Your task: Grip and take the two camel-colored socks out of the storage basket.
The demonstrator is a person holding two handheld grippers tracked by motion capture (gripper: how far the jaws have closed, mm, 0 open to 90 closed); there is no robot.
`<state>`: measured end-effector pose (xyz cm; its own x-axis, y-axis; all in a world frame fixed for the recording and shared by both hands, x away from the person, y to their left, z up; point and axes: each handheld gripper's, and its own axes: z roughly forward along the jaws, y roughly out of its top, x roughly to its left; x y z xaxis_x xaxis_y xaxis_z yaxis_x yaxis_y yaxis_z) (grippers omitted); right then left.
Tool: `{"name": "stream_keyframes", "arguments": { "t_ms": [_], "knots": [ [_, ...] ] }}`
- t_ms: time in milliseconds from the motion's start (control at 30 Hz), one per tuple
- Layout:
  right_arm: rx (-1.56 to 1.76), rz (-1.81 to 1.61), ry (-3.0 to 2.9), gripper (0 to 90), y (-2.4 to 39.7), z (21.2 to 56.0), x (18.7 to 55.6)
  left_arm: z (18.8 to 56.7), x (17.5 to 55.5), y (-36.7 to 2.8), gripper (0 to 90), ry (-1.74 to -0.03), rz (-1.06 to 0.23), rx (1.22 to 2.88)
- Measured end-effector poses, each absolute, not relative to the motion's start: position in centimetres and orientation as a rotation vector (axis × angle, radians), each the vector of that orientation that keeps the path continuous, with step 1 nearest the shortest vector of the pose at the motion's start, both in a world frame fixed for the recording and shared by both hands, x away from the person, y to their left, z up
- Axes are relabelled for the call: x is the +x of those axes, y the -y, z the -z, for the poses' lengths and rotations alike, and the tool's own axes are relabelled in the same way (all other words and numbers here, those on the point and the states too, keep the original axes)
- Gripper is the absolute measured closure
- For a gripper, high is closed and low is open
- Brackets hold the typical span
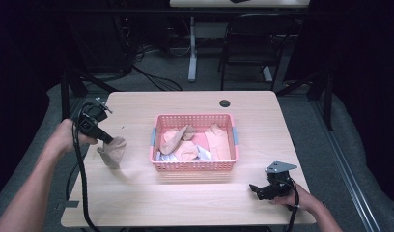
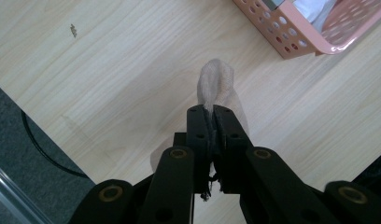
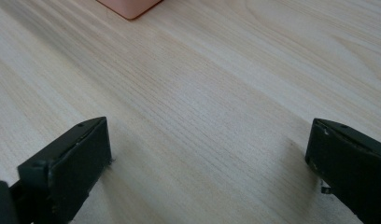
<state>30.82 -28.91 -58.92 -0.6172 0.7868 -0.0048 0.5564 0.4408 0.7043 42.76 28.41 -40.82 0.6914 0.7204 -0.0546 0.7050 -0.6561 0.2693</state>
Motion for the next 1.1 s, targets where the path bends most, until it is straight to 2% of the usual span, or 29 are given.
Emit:
{"name": "stream_keyframes", "arguments": {
  "t_ms": [300, 767, 1000, 1033, 1100],
  "knots": [
    [1.147, -0.971, -2.365, 0.0, 28.9, 58.9, 30.8, 43.0, 43.3, -28.2, 85.3, -1.160, -0.049, 2.613],
    [1.150, -0.977, -2.361, 0.0, 28.9, 59.0, 30.8, 48.4, 43.7, -29.5, 83.8, -1.289, 0.041, 2.555],
    [1.147, -0.971, -2.365, 0.0, 28.9, 58.9, 30.8, 50.8, 43.9, -30.7, 79.6, -1.362, 0.050, 2.515],
    [1.150, -0.977, -2.361, 0.0, 28.9, 59.0, 30.8, 51.4, 43.9, -30.9, 67.7, -1.401, 0.047, 2.503],
    [1.151, -0.977, -2.361, 0.0, 28.9, 59.0, 30.8, 51.5, 44.0, -31.4, 52.3, -1.458, 0.019, 2.453]
  ]
}}
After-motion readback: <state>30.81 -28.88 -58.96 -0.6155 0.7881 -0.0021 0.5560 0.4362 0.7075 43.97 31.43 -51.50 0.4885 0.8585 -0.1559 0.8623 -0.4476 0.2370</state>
